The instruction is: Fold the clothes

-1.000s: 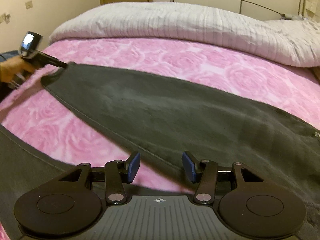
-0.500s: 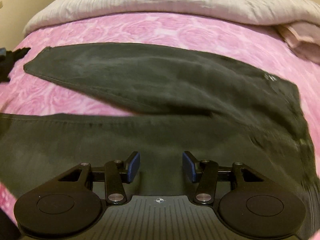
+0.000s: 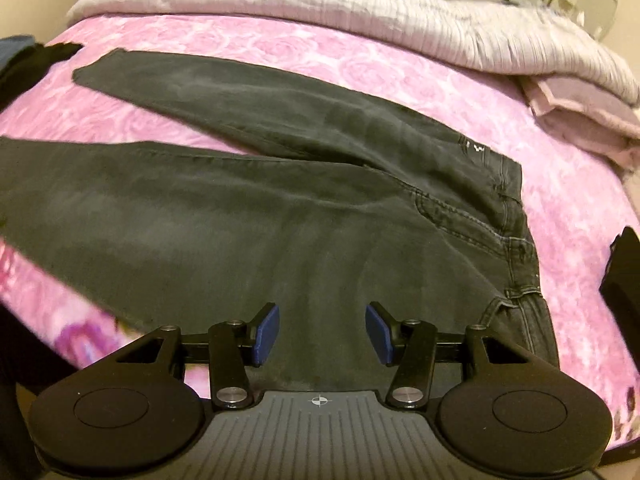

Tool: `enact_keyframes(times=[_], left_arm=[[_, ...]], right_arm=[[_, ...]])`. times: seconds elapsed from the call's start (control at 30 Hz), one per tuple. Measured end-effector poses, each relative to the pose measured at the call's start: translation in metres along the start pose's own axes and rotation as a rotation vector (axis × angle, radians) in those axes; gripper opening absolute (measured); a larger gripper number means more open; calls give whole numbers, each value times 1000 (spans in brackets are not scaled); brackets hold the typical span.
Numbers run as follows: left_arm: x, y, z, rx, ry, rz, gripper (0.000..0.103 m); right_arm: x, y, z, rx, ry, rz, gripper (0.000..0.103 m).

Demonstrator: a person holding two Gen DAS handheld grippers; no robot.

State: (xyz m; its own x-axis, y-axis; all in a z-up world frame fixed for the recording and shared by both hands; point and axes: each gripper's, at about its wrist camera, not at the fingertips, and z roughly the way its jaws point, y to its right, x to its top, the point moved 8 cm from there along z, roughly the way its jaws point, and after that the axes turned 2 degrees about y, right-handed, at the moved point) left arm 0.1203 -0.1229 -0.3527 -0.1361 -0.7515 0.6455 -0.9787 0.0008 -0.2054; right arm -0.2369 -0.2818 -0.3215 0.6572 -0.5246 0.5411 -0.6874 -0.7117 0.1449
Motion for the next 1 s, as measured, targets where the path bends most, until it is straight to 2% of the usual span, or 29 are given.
enact_keyframes(times=[0.1,0.43,0.93,1.0], left_arm=[[-8,1,-14,24,6,-15,92],[-33,-7,-34,69,-8,-38,93],[-65,-29,-44,157,-20,-8,93],[-72,-29,-44,190,-11,40,93]], right_arm=[[-9,-12,-9,13,4,-31,53],[-15,-54,-22,89,36,-79,53],[-11,-70,-11,105,23,-129,55],[-12,-69,-10,79,48,-162,55]])
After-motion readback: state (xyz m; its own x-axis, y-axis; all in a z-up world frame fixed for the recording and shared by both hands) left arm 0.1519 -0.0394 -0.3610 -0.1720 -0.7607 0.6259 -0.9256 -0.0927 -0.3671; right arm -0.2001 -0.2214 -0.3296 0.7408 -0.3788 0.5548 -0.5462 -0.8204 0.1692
